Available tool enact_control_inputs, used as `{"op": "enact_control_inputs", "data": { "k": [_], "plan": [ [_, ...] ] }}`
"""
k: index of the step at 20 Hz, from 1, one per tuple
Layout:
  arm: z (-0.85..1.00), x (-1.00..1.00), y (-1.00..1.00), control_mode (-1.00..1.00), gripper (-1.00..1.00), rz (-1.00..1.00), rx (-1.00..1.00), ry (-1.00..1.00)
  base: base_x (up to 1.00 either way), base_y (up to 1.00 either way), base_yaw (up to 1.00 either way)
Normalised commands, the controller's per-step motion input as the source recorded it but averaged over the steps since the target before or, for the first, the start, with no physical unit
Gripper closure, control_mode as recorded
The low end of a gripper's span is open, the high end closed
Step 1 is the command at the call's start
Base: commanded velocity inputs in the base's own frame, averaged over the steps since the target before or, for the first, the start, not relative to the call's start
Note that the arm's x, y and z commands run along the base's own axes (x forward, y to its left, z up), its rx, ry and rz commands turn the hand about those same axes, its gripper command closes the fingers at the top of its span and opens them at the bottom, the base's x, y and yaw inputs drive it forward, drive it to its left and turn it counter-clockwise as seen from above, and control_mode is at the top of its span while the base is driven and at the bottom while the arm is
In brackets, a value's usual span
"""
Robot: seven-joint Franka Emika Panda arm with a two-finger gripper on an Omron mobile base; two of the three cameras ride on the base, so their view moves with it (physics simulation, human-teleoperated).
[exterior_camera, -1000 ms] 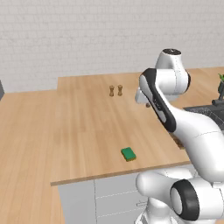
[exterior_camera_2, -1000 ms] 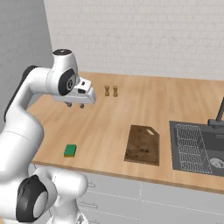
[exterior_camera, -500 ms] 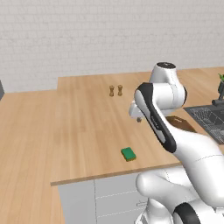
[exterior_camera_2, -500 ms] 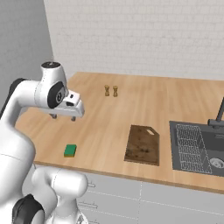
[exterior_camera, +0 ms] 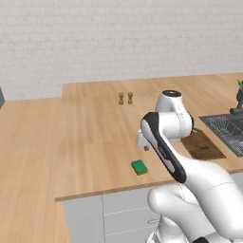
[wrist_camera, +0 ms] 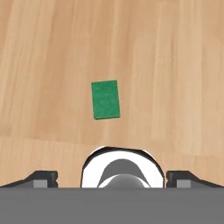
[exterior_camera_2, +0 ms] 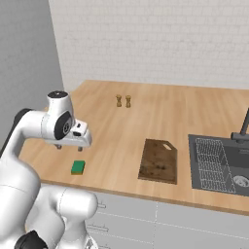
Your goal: Pick up the sponge from the counter and clean the cutting board by briefly scrubbing or pressing down on the cutting board. Once finished, release the sponge.
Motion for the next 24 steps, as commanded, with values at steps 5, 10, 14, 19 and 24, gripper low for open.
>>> {"op": "enact_control_inputs", "data": {
  "k": [5, 10, 14, 19, 24],
  "plan": [
    [-0.58, 0.09, 0.08, -1.00, -1.00, 0.10, 0.00, 0.11, 0.00, 0.00, 0.00],
    [-0.40, 0.03, 0.17, -1.00, -1.00, 0.03, 0.00, 0.10, 0.00, 0.00, 0.00],
    [-0.31, 0.11, 0.21, -1.00, -1.00, 0.00, -0.07, 0.06, 0.00, 0.00, 0.00],
    [-0.27, 0.47, 0.05, -1.00, -1.00, 0.00, -0.05, 0.02, 0.00, 0.00, 0.00],
    [-0.15, 0.30, 0.00, -1.00, -1.00, 0.00, -0.01, -0.02, 0.00, 0.00, 0.00]
  ]
}}
